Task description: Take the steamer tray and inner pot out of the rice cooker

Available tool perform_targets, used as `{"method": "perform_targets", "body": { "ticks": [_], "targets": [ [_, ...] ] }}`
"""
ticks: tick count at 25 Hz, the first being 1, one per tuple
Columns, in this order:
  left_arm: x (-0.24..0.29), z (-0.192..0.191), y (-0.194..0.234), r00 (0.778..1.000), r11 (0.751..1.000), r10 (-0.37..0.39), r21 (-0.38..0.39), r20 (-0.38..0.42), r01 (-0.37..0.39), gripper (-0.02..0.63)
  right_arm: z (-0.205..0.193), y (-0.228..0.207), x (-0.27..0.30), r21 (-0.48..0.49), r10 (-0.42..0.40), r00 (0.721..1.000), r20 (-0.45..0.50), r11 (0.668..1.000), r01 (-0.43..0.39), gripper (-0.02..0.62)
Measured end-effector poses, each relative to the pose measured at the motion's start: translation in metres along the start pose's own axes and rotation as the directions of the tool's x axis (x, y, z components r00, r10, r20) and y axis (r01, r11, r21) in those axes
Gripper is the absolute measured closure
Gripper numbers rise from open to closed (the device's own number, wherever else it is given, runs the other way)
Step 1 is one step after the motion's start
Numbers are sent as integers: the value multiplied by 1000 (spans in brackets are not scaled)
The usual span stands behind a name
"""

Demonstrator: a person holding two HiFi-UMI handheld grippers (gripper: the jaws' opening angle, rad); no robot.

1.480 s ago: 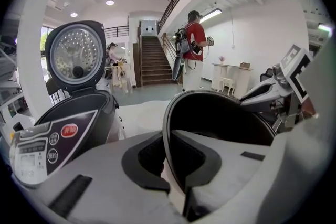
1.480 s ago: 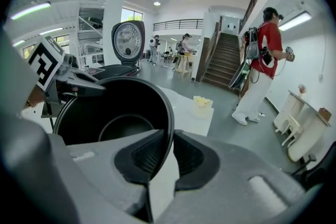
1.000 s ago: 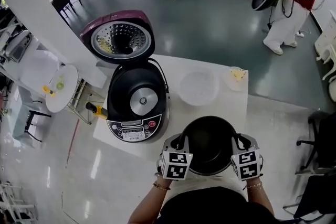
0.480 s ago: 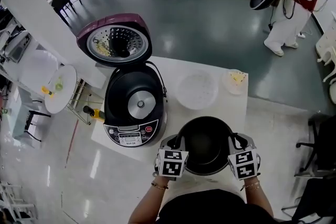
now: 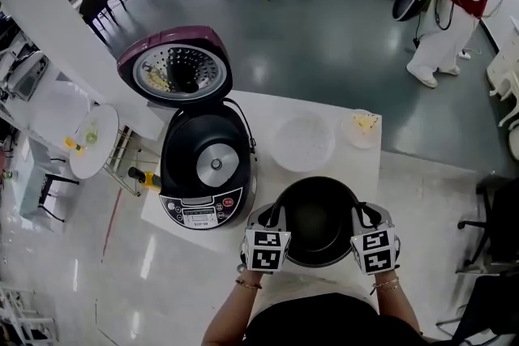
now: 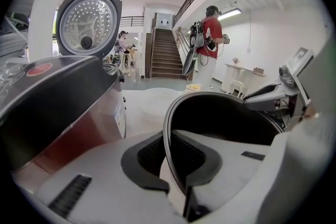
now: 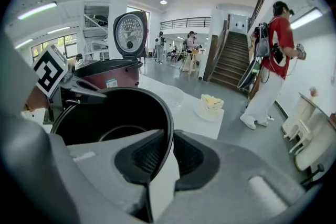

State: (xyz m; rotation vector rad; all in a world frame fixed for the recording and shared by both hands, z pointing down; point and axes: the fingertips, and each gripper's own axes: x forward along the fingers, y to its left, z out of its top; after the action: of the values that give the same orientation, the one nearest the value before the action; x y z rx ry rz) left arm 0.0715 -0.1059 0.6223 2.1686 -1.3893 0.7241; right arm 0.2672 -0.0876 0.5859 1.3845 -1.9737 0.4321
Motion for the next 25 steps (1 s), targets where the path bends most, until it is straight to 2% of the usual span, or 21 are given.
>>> {"method": "perform_targets", "body": {
  "ticks": [4,6,9,11,13,16,20,22,25],
  "targets": [
    [-6,4,3,999,999,27,25,31,-28,564,2,3,-1,-34,-25,1000,17,999,25,537],
    [-12,10,6,998,999,26,23,50,-27,533,1,5,-1,-40,-26,1000,15,999,26,530],
    [-25,26,2,997,999,1,43,81,-5,511,2,6,-4,-42,-24,1000,16,999,24,438],
    [-36,37,-2,993,999,-22,36,117,18,504,8,5,-10,-46,-33,998,45,998,35,430],
    [-52,48,-2,984,999,-40,-4,172,42,502,21,4,-22,-48,-46,992,119,998,52,428],
    [-81,68,2,960,1000,-24,-10,279,28,502,41,4,-47,-38,-57,965,258,997,69,428],
    [-118,90,6,909,999,27,7,415,-33,502,58,5,-80,0,-57,920,389,998,62,444],
    [-132,94,7,888,999,51,-18,457,-49,502,64,8,-95,5,-63,900,432,998,68,469],
    [-149,94,1,873,998,56,-46,485,-39,502,68,12,-112,14,-72,878,474,997,75,520]
  ]
}}
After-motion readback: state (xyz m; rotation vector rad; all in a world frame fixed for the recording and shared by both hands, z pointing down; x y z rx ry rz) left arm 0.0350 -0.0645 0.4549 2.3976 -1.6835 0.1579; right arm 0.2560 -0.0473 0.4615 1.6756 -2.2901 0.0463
